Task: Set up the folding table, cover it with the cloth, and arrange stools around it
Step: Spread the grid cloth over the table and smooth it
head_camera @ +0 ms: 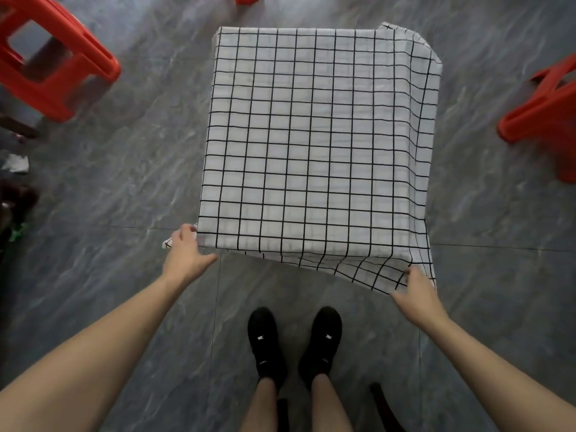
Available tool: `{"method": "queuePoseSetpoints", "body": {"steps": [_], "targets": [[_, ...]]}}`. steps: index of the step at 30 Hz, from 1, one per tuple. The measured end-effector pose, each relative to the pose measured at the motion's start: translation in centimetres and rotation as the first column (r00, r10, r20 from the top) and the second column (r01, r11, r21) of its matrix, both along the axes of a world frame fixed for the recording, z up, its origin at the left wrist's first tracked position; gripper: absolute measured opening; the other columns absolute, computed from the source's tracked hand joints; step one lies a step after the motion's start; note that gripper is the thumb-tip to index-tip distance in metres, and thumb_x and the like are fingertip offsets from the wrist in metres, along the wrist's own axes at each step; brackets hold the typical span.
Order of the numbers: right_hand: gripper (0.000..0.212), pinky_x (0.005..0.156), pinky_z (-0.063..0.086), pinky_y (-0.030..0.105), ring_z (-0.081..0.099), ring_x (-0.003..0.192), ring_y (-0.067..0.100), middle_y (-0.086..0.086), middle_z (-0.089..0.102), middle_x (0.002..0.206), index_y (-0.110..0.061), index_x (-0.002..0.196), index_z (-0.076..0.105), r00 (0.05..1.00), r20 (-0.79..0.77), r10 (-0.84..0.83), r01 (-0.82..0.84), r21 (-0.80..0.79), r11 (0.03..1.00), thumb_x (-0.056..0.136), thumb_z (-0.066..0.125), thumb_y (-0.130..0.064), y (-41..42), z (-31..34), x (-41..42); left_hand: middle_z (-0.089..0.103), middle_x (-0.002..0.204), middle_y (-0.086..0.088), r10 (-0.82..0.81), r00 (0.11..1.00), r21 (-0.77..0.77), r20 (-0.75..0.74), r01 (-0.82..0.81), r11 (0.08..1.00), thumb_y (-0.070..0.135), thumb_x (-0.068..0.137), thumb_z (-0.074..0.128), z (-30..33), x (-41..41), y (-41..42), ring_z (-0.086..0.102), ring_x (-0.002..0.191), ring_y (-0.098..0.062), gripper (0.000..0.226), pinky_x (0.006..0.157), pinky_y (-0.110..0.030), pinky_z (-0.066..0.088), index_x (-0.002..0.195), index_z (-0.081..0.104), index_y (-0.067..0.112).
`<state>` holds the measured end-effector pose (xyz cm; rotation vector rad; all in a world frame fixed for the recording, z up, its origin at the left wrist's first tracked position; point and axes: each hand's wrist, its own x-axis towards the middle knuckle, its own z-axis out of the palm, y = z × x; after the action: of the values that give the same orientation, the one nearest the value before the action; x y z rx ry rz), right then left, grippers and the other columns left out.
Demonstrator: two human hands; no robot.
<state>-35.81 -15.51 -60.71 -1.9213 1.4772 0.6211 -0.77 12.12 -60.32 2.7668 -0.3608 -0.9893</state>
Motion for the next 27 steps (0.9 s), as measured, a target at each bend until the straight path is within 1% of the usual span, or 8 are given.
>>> {"method": "queuePoseSetpoints", "body": {"steps": [3, 6, 10, 13, 17, 20, 25, 27], "targets": [[0.070, 0.096, 0.043, 0.039, 0.051, 0.119, 0.032, 0.016, 0.050, 0.134, -0.007, 0.140, 0.034, 0.988, 0.086, -0.127, 0.125, 0.029, 0.992, 0.080, 0.070, -0.014, -0.4, -0.5, 1.8, 0.032, 0.130, -0.013, -0.125, 0.976, 0.029, 0.179, 0.122, 0.992, 0.024, 0.075, 0.077, 0.3, -0.7, -2.0, 0.044, 0.114, -0.037, 0.073, 0.087, -0.050, 0.043, 0.133, 0.034, 0.015], [0.069, 0.090, 0.044, 0.037, 0.054, 0.108, 0.031, 0.017, 0.053, 0.128, -0.004, 0.138, 0.032, 0.975, 0.110, -0.191, 0.192, 0.005, 0.981, 0.081, 0.071, -0.012, -0.6, -1.1, 3.0, 0.039, 0.122, -0.013, -0.419, 0.833, 0.050, 0.360, 0.431, 0.901, 0.020, 0.068, 0.079, -0.2, -0.9, -3.1, 0.042, 0.107, -0.034, 0.067, 0.079, -0.047, 0.044, 0.126, 0.043, 0.017], [0.067, 0.085, 0.042, 0.034, 0.054, 0.102, 0.028, 0.016, 0.054, 0.128, -0.007, 0.137, 0.030, 0.947, 0.135, -0.291, 0.286, 0.055, 0.957, 0.082, 0.069, -0.012, -0.3, -1.7, 3.1, 0.040, 0.121, -0.009, -0.609, 0.730, 0.004, 0.309, 0.639, 0.769, 0.017, 0.061, 0.084, -0.6, -2.2, -6.4, 0.042, 0.106, -0.029, 0.072, 0.080, -0.043, 0.045, 0.122, 0.046, 0.023], [0.070, 0.092, 0.043, 0.035, 0.055, 0.117, 0.031, 0.010, 0.054, 0.134, -0.012, 0.139, 0.035, 0.935, 0.184, -0.303, 0.302, 0.032, 0.953, 0.079, 0.071, -0.009, -0.1, -1.8, 2.3, 0.034, 0.135, -0.007, -0.717, 0.651, 0.016, 0.250, 0.737, 0.676, 0.033, 0.064, 0.085, -0.3, -3.6, -10.5, 0.037, 0.117, -0.028, 0.081, 0.090, -0.044, 0.042, 0.131, 0.039, 0.029], [0.061, 0.091, 0.050, 0.038, 0.059, 0.106, 0.024, 0.005, 0.060, 0.121, -0.023, 0.127, 0.048, 0.946, 0.197, -0.256, 0.270, -0.048, 0.962, 0.071, 0.069, -0.008, -0.7, -1.8, 0.8, 0.014, 0.152, -0.005, -0.811, 0.545, -0.019, 0.211, 0.832, 0.554, 0.057, 0.069, 0.076, 0.3, -6.5, -16.8, 0.020, 0.137, -0.029, 0.089, 0.108, -0.047, 0.031, 0.140, 0.030, 0.031], [0.059, 0.094, 0.047, 0.040, 0.055, 0.110, 0.026, 0.008, 0.055, 0.121, -0.016, 0.127, 0.050, 0.959, 0.150, -0.242, 0.255, -0.074, 0.964, 0.071, 0.068, -0.006, -1.6, -1.7, -0.4, 0.009, 0.157, -0.006, -0.863, 0.452, -0.014, 0.224, 0.887, 0.461, 0.060, 0.078, 0.066, 0.6, -9.1, -21.1, 0.014, 0.142, -0.029, 0.079, 0.111, -0.046, 0.026, 0.141, 0.028, 0.030], [0.053, 0.098, 0.040, 0.037, 0.050, 0.116, 0.029, 0.012, 0.049, 0.124, -0.011, 0.129, 0.050, 0.959, 0.150, -0.241, 0.256, -0.096, 0.962, 0.080, 0.068, -0.007, -3.2, -2.6, -3.5, 0.008, 0.159, -0.008, -0.890, 0.390, 0.037, 0.236, 0.912, 0.409, 0.057, 0.083, 0.064, 0.4, -13.2, -27.4, 0.016, 0.143, -0.034, 0.080, 0.111, -0.054, 0.029, 0.145, 0.021, 0.031], [0.044, 0.098, 0.040, 0.039, 0.051, 0.114, 0.032, 0.015, 0.051, 0.122, -0.008, 0.127, 0.052, 0.939, 0.179, -0.294, 0.316, -0.111, 0.942, 0.088, 0.067, -0.021, -4.0, -3.2, -4.7, 0.012, 0.157, -0.009, -0.873, 0.457, 0.046, 0.169, 0.882, 0.470, 0.061, 0.078, 0.066, 0.2, -14.4, -29.4, 0.020, 0.140, -0.035, 0.090, 0.103, -0.058, 0.037, 0.145, 0.014, 0.031]]}}
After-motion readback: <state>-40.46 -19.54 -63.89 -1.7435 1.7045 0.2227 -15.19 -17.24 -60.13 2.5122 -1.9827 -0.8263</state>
